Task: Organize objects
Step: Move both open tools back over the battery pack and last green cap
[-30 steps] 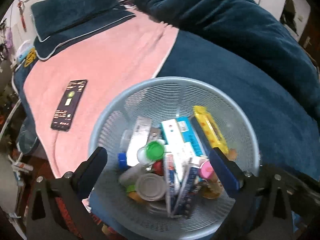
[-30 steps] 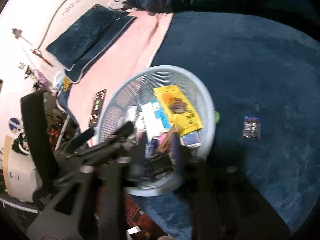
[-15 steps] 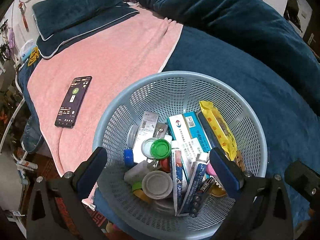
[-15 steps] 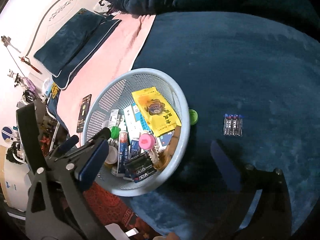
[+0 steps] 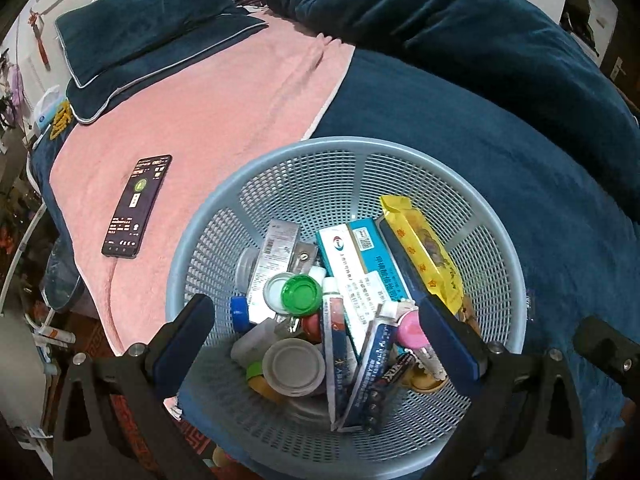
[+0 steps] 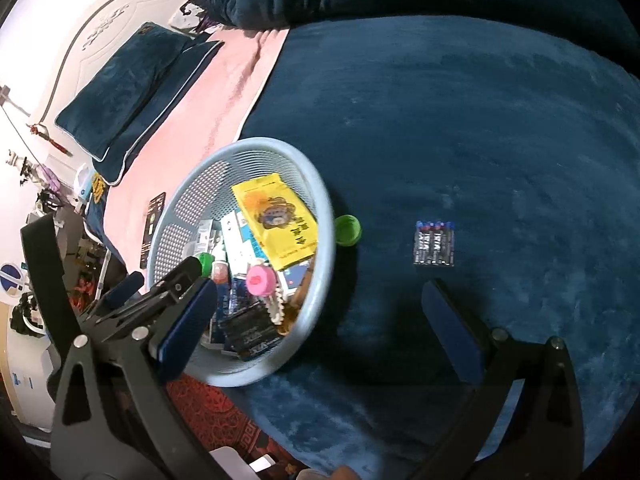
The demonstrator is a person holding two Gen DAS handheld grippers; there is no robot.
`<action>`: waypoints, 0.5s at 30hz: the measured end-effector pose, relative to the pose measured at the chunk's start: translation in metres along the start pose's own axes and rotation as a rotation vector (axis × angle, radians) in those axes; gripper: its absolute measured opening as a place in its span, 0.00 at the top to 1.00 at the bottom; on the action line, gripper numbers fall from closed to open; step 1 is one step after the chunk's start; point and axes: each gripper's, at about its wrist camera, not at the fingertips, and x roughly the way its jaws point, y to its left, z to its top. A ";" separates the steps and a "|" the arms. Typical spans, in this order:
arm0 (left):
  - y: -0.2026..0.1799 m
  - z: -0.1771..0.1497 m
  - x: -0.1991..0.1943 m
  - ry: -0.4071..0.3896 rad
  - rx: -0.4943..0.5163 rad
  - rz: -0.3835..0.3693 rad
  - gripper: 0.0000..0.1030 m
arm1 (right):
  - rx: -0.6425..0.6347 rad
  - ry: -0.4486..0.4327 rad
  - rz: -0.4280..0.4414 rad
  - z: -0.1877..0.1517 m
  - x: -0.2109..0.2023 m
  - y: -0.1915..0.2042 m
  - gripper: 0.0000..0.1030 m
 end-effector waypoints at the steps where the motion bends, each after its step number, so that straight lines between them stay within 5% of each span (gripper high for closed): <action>1: -0.002 0.000 0.001 0.001 0.002 -0.002 0.01 | 0.002 0.000 -0.002 0.000 0.000 -0.002 0.00; 15: -0.040 -0.004 -0.004 -0.005 0.076 -0.080 0.01 | 0.057 0.004 -0.035 0.001 -0.001 -0.039 0.00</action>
